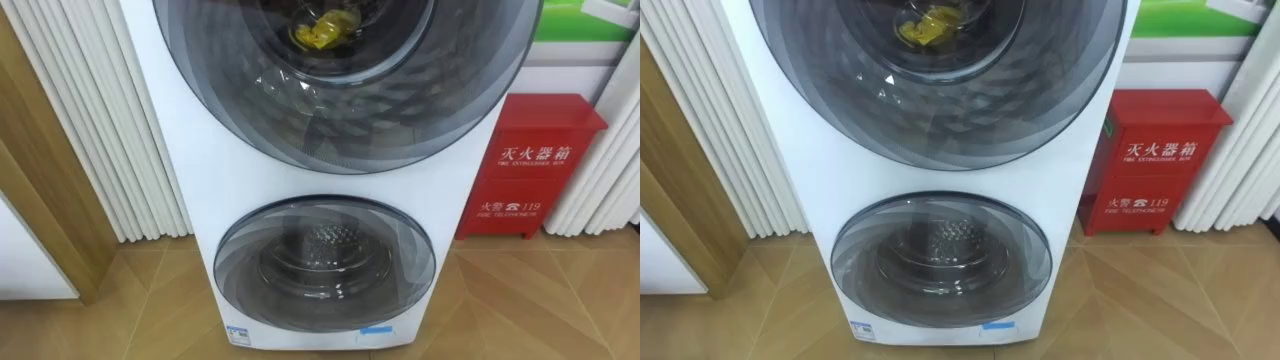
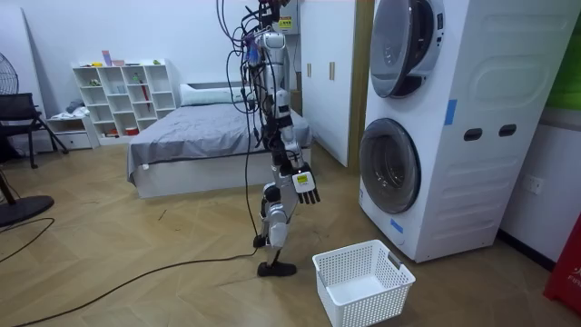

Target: Pick clothes from washing machine

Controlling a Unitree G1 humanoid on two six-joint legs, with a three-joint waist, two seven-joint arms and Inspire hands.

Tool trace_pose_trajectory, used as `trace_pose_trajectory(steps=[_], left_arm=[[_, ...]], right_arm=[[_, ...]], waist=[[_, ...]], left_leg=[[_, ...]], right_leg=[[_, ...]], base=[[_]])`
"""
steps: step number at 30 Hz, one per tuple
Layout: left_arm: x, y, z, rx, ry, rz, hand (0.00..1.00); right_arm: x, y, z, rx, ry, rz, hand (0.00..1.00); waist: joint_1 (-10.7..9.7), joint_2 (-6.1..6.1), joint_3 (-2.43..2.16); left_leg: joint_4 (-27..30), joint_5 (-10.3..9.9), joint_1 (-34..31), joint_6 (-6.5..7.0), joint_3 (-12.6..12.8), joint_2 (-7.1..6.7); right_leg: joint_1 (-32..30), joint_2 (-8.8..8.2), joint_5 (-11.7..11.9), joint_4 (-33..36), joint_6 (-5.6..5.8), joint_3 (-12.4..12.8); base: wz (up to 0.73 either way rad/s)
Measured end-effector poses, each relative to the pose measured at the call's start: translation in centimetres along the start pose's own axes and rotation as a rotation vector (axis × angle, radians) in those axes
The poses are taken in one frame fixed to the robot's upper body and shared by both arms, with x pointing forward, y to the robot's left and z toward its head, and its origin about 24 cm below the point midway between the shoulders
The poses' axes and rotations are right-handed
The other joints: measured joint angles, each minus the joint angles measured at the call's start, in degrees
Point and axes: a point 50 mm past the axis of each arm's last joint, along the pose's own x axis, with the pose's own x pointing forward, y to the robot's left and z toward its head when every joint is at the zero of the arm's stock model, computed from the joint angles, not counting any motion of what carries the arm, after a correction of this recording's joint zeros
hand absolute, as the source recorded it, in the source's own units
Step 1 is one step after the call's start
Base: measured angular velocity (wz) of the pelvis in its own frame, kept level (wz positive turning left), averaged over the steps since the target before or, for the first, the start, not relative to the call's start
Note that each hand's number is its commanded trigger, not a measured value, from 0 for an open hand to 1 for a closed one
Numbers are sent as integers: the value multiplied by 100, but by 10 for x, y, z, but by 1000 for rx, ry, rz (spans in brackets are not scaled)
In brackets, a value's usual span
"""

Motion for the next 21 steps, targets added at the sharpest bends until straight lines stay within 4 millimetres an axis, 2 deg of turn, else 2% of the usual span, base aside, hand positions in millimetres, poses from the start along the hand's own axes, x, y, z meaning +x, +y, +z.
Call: trace_pose_trajectory(steps=[10, 11, 12, 15, 17, 19, 20, 21], left_arm=[[0, 2, 0, -17, 0, -1, 0], [0, 2, 1, -18, -1, -2, 0], [0, 1, 2, -18, -3, -5, 0], [0, 1, 2, -24, -7, -20, 0], [1, 3, 3, -36, -7, -27, 0], [1, 6, 3, -41, -10, -31, 0], [1, 7, 4, -42, -12, -32, 0], [1, 7, 5, -41, -15, -36, 0]], right_arm=[[0, -1, 0, 28, 0, -7, 0], [0, -1, 0, 28, -1, -9, 0], [0, -2, 1, 30, -3, -17, 0], [0, -4, 5, 63, -21, -36, 0], [0, -2, 22, 93, -86, -37, 0], [-5, 3, 64, 147, -266, -34, 0], [-8, 5, 79, 153, -328, -28, 0], [-17, 12, 111, 164, -455, -9, 0]], waist=[[-3, 0, -7], [-4, 1, -11], [-7, 4, -35], [-1, -7, -34], [-18, -9, -24], [-18, -25, -9], [-19, -29, -7], [-25, -34, -2]], left_leg=[[-17, -1, -47, 0, -4, 0], [-14, -1, -67, 0, -8, -1], [-5, -1, -90, 0, -9, -1], [20, -1, -100, 0, -10, 0], [36, -1, -83, 0, -6, 0], [54, -1, -56, 0, -10, -2], [56, -1, -56, 0, -6, -3], [72, -1, -60, 0, -5, -2]], right_leg=[[-15, 4, 0, 3, 0, -6], [-28, 3, 0, 3, 0, -12], [-55, 3, 0, 9, 0, -8], [-61, 0, 0, 10, 0, -12], [-68, -3, 0, 15, 0, 3], [-55, -1, 2, 21, -2, 49], [-64, -2, 2, 27, -2, 52], [-86, -2, 4, 45, -3, 63]], base=[[0], [0], [0], [0], [-6], [-9], [-6], [-3]])
